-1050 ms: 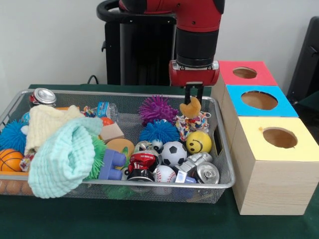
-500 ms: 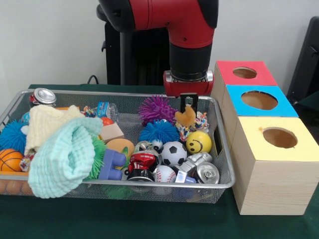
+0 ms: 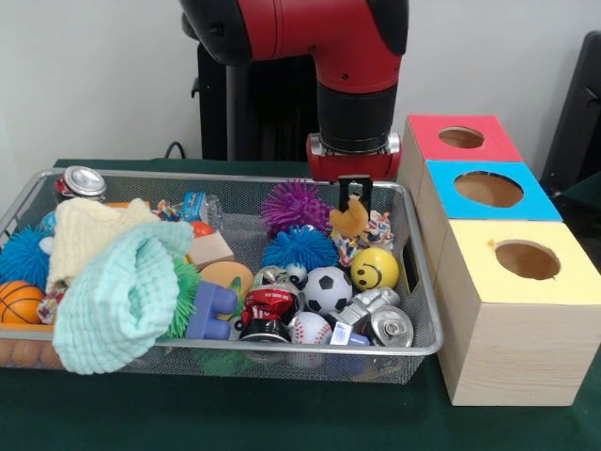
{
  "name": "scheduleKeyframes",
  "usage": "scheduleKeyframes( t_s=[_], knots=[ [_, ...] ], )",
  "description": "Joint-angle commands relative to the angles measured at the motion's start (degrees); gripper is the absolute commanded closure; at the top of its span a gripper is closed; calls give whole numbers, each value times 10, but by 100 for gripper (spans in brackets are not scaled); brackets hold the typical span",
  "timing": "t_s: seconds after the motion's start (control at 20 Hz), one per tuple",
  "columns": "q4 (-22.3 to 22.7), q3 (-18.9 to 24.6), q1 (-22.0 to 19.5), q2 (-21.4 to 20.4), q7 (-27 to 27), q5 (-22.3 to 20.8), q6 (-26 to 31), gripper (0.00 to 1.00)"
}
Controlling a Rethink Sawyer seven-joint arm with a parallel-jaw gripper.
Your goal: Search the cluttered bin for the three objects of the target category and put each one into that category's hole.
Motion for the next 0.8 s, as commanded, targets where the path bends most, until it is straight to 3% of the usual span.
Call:
scheduleKeyframes(
  t_s=[0.05, 0.2, 0.4, 0.8],
  knots=[
    [19, 45, -8, -24, -67, -1, 16, 100],
    [47, 60, -16, -83, -74, 36, 67, 100],
    [127, 76, -29, -177, -63, 72, 69, 100],
    [201, 84, -54, -285, -83, 140, 108, 100]
  ],
)
